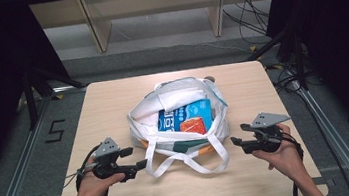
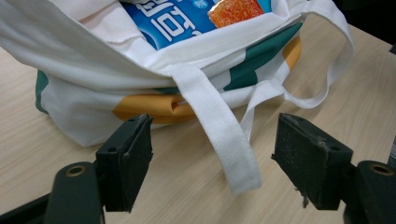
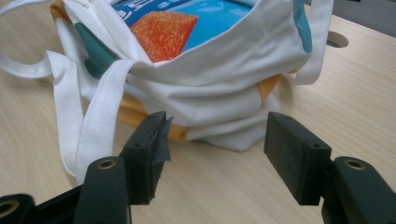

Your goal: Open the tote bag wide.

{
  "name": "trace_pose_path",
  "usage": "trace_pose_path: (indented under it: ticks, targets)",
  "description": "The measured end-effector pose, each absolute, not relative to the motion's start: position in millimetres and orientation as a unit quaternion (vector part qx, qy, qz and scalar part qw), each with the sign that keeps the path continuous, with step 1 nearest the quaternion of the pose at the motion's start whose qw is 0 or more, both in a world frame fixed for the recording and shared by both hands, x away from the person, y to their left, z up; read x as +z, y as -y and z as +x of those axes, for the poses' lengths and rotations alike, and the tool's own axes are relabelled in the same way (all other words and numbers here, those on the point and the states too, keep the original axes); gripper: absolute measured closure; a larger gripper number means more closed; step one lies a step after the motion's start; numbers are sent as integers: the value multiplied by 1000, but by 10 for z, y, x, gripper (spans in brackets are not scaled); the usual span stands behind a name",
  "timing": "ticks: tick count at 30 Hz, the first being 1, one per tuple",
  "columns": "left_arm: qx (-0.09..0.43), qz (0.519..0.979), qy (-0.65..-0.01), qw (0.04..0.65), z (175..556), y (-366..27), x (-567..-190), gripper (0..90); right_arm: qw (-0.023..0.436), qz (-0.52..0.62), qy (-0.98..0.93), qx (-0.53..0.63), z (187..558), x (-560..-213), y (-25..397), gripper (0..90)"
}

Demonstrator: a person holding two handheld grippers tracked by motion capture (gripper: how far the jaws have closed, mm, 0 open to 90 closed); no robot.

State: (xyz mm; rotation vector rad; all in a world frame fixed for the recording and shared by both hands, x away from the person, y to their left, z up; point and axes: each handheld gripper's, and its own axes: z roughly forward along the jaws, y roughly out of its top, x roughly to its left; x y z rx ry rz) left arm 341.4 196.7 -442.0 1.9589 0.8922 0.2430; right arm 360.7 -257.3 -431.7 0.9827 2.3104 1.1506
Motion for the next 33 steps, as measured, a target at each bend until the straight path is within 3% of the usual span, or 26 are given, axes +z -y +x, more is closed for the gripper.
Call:
trace_pose_path:
  ticks: [33]
  targets:
    - [98,809,-350,461,3121,-1945,-4704,237,164,353,-832,394,3289,-4629,2613,353]
